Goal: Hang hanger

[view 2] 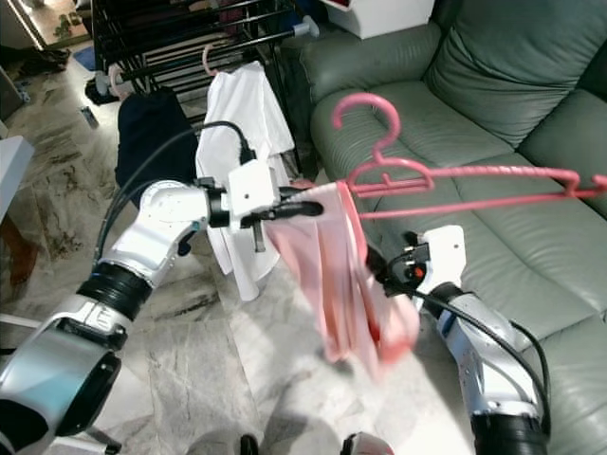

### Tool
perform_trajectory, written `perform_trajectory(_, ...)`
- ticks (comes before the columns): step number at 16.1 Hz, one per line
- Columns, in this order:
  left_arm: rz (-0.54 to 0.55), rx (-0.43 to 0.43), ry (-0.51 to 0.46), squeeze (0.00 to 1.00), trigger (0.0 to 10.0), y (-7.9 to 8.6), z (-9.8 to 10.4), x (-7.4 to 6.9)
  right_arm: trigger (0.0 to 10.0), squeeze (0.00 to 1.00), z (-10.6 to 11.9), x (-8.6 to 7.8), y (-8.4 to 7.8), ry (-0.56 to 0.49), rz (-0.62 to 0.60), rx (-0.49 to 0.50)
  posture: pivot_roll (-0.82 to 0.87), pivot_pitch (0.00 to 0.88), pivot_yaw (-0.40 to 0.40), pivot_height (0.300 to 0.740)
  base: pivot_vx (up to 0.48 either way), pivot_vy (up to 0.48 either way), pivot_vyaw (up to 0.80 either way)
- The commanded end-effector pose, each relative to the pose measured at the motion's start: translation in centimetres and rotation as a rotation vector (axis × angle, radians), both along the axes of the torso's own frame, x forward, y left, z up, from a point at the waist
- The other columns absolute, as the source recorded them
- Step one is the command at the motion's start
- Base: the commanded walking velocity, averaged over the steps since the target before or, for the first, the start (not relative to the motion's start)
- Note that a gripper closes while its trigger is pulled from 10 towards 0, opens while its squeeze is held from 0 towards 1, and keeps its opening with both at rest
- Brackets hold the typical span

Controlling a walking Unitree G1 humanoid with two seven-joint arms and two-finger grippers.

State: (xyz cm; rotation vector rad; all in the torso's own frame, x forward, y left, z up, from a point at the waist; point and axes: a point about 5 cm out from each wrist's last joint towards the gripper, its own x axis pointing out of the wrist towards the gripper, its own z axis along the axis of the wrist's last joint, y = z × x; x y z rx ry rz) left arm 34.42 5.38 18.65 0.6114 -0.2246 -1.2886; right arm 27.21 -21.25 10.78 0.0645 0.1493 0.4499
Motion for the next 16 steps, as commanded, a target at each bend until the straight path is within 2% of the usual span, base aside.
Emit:
perform_trajectory(1,-0.02,0.006,-0.036,0.0,0.0,-0.4,0.2,-0.4,10.0,0.0,0.3,-0.3,0.9,0.009,0.067,0.031,-0.08,0.033,0.104,0.74,0.0,0.0,0.0)
perform_trajectory(5,-0.036,-0.03,-0.045,0.0,0.0,-1.1,1.0,-0.6,10.0,0.0,0.0,-0.7,1.6,0.037,0.139,0.039,-0.07,0.034,0.102,0.74,0.0,0.0,0.0)
perform_trajectory(7,-0.06,-0.064,-0.053,0.0,0.0,-1.5,2.1,-0.9,10.0,0.0,-0.8,-0.5,1.4,0.077,0.115,0.0,-0.07,0.034,0.102,0.74,0.0,0.0,0.0)
perform_trajectory(8,-0.067,-0.097,-0.053,0.0,0.0,-1.8,2.9,-1.0,10.0,0.0,-1.3,-0.3,1.2,0.102,0.087,-0.018,-0.07,0.035,0.101,0.74,0.0,0.0,0.0)
perform_trajectory(11,-0.109,-0.225,-0.088,0.0,0.0,-2.8,7.1,-1.7,10.0,0.0,-3.2,0.4,1.0,0.192,0.01,-0.042,-0.06,0.035,0.093,0.74,0.0,0.0,0.0)
perform_trajectory(13,-0.115,-0.302,-0.084,0.0,0.0,-2.9,9.4,-2.0,9.8,0.0,-5.0,0.5,0.0,0.277,-0.09,-0.066,-0.05,0.036,0.086,0.74,0.0,0.0,0.0)
perform_trajectory(15,-0.11,-0.38,-0.086,0.0,0.0,-2.8,11.9,-2.2,0.0,0.0,-6.3,0.5,-1.4,0.341,-0.21,-0.031,-0.03,0.037,0.078,0.74,0.0,0.0,0.0)
perform_trajectory(16,-0.083,-0.403,-0.085,0.0,0.0,-2.2,12.6,-2.0,0.0,0.0,-7.0,0.2,-2.4,0.376,-0.274,-0.057,-0.02,0.037,0.076,0.74,0.0,0.0,0.0)
